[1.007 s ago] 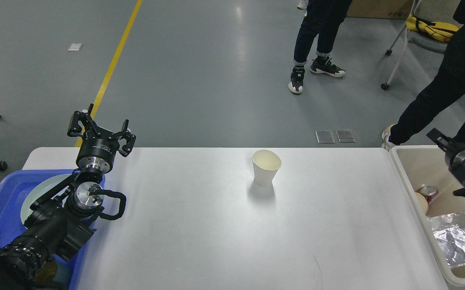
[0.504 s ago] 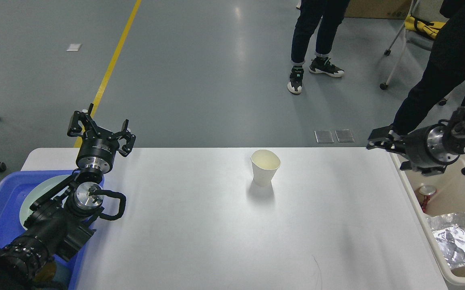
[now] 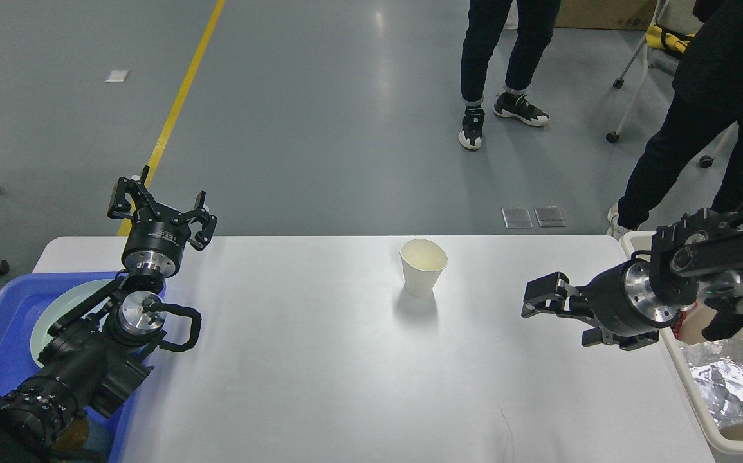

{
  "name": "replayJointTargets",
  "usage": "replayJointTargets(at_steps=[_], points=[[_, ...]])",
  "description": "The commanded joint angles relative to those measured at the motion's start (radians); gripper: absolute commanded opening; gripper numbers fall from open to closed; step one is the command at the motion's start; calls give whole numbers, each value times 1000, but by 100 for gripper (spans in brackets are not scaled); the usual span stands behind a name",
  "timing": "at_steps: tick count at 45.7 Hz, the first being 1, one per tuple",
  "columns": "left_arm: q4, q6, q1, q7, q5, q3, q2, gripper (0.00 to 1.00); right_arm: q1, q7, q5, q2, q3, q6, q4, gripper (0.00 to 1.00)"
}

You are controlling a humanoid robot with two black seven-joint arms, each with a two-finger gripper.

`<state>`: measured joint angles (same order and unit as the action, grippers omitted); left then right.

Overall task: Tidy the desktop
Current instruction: 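Reach the right gripper to the white paper cup, then grasp the white paper cup with the right gripper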

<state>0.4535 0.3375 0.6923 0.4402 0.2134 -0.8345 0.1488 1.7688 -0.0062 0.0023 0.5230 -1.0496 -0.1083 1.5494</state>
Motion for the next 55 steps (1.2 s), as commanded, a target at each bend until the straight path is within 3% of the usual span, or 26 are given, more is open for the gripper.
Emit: replayJointTargets(at_steps=[1, 15, 24, 36, 55], points=[[1, 0, 1, 0, 0, 0, 0, 98, -184, -2, 36, -15, 152, 68, -126, 100], [1, 0, 0, 0, 0, 0, 0, 98, -382, 0, 271, -132, 375, 102, -382, 100], [1, 0, 0, 0, 0, 0, 0, 98, -474, 2, 298, -270, 395, 133, -567, 100], [1, 0, 0, 0, 0, 0, 0, 98, -542, 2, 355, -367, 445, 147, -698, 100], [1, 0, 0, 0, 0, 0, 0, 98, -589, 2, 370, -431, 480, 150, -778, 99]])
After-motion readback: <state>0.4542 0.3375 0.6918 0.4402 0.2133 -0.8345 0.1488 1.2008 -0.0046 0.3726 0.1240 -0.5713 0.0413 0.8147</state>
